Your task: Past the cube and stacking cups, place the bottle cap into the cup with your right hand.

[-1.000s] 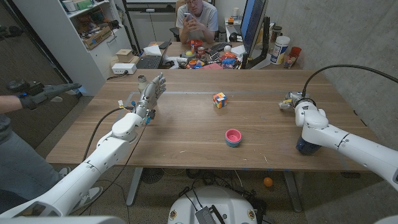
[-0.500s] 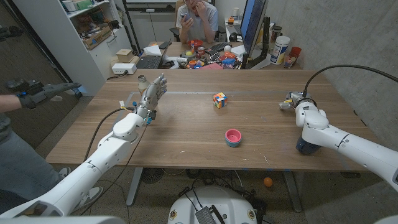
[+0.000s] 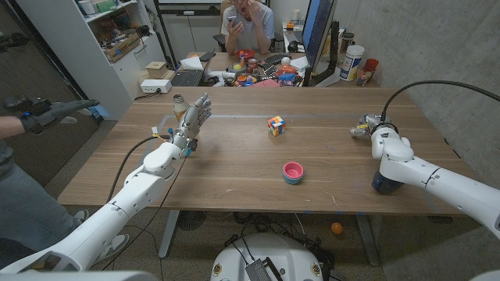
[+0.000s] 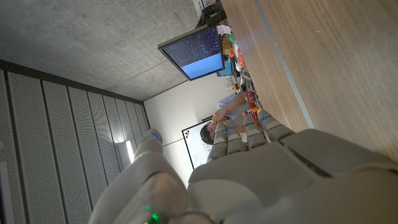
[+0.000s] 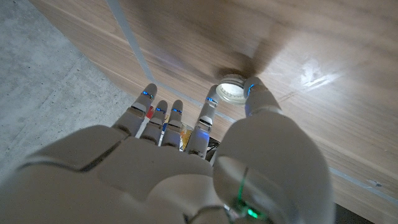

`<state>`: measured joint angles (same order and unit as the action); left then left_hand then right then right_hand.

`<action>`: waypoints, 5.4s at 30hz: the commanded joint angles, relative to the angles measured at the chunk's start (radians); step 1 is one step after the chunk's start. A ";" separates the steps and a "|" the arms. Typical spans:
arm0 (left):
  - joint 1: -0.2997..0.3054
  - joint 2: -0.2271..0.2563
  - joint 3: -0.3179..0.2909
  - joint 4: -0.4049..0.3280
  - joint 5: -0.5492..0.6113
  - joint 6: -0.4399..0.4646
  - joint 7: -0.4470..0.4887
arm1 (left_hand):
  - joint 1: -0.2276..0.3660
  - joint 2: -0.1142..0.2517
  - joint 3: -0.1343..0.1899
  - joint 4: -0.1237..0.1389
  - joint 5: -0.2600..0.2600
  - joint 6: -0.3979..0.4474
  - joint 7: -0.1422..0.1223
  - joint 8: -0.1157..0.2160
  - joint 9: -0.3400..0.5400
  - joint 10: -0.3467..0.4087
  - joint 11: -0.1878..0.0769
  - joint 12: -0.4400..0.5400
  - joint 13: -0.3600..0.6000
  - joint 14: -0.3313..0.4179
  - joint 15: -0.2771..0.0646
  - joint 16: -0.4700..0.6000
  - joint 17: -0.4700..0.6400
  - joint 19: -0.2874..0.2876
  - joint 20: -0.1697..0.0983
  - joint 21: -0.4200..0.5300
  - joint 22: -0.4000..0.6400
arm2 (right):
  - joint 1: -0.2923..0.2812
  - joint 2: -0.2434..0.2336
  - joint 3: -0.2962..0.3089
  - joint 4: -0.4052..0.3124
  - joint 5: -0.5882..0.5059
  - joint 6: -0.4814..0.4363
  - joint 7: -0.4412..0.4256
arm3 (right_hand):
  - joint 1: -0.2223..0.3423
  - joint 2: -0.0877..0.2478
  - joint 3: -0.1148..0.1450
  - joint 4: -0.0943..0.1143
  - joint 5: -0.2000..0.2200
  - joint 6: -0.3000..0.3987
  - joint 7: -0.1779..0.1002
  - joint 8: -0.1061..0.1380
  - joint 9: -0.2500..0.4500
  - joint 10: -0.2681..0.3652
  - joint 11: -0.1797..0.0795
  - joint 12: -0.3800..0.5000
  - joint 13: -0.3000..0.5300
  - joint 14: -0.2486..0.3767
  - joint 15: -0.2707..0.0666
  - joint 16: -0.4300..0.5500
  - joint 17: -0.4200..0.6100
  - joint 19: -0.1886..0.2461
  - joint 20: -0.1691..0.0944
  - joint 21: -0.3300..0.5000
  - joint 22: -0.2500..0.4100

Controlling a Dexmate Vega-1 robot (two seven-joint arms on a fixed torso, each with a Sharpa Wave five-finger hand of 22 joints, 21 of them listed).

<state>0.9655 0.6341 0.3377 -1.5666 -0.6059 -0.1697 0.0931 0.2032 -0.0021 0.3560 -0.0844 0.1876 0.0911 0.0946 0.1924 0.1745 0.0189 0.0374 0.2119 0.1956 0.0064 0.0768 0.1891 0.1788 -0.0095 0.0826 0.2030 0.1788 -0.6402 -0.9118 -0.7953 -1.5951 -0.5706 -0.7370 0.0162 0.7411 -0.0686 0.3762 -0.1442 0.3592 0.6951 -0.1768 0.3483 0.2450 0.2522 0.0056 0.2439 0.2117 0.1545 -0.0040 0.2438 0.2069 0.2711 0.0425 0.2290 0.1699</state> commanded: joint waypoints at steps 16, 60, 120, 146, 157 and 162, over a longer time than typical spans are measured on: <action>-0.029 -0.003 0.012 0.021 0.000 -0.002 -0.031 | 0.003 0.013 0.004 -0.011 -0.002 0.008 0.000 -0.004 0.005 -0.009 0.005 -0.002 0.003 -0.006 0.002 0.000 0.005 -0.006 0.006 -0.001 0.004 | -0.050 -0.067 0.074 -0.169 -0.013 -0.051 -0.022 | 0.034 0.019 0.020 -0.006 -0.001 0.022 0.004 0.016 0.012 0.014 0.002 -0.002 0.006 0.017 0.006 0.001 0.003 0.011 0.000 -0.007 0.003; -0.095 -0.012 0.029 0.086 -0.008 -0.018 -0.110 | 0.014 0.017 0.007 -0.022 -0.003 0.006 0.001 -0.004 0.005 -0.012 0.002 -0.003 0.002 -0.009 0.005 -0.001 0.005 -0.010 0.007 -0.002 0.004 | -0.355 -0.269 0.308 -0.605 0.092 -0.349 -0.144 | 0.061 0.032 0.039 -0.008 -0.038 0.061 0.049 0.038 0.028 0.031 0.012 -0.007 0.006 0.031 0.009 -0.003 0.005 0.015 -0.001 -0.020 0.003; -0.241 -0.074 0.102 0.226 0.024 0.002 -0.192 | 0.020 0.020 0.007 -0.031 -0.004 -0.003 0.005 -0.006 0.005 -0.021 0.007 -0.004 0.003 -0.016 0.007 -0.002 0.005 -0.015 0.008 -0.003 0.004 | -1.188 -0.306 0.908 -0.864 0.216 -0.322 -0.511 | 0.055 0.030 0.044 0.001 -0.077 0.090 0.038 0.049 0.035 0.068 -0.010 -0.007 0.006 0.068 -0.008 0.001 0.009 0.032 -0.011 -0.025 0.003; -0.269 -0.083 0.127 0.213 0.050 0.029 -0.190 | 0.020 0.020 0.006 -0.033 -0.005 -0.004 0.006 -0.005 0.005 -0.022 0.008 -0.004 0.003 -0.018 0.006 -0.001 0.005 -0.018 0.007 -0.004 0.004 | -1.366 -0.034 0.980 -0.871 -0.122 -0.164 -0.355 | 0.053 0.030 0.047 0.003 -0.084 0.114 0.034 0.059 0.035 0.085 -0.013 -0.007 0.006 0.087 -0.022 0.005 0.012 0.047 -0.020 -0.024 0.003; -0.270 -0.080 0.129 0.201 0.054 0.036 -0.189 | 0.020 0.021 0.006 -0.034 -0.005 -0.005 0.006 -0.006 0.005 -0.023 0.008 -0.004 0.003 -0.019 0.006 -0.001 0.005 -0.020 0.008 -0.004 0.004 | -1.339 0.034 0.923 -0.857 -0.182 -0.118 -0.329 | 0.049 0.029 0.047 0.005 -0.088 0.117 0.035 0.060 0.034 0.089 -0.018 -0.008 0.007 0.091 -0.022 0.005 0.014 0.048 -0.021 -0.025 0.003; -0.270 -0.078 0.129 0.194 0.056 0.039 -0.184 | 0.020 0.021 0.005 -0.034 -0.005 -0.005 0.007 -0.005 0.005 -0.024 0.008 -0.004 0.003 -0.021 0.007 -0.002 0.005 -0.022 0.007 -0.005 0.004 | -1.328 0.054 0.910 -0.851 -0.189 -0.097 -0.315 | 0.049 0.029 0.048 0.004 -0.089 0.119 0.035 0.060 0.034 0.090 -0.013 -0.009 0.007 0.091 -0.021 0.004 0.014 0.049 -0.020 -0.026 0.003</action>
<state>0.6979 0.5524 0.4645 -1.3598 -0.5546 -0.1387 -0.0959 0.2164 0.0110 0.3570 -0.1132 0.1876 0.0888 0.0968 0.1886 0.1745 0.0044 0.0410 0.2119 0.1956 -0.0082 0.0844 0.1891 0.1788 -0.0240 0.0896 0.1993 0.1788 -1.9838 -0.9154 0.1505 -2.4572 -0.7114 -0.8759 -0.3317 0.7896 -0.0501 0.4170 -0.1514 0.2725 0.7685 -0.1068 0.4038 0.2677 0.3337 -0.0057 0.2399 0.2159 0.2382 -0.0305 0.2438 0.2164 0.3138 0.0178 0.2069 0.1697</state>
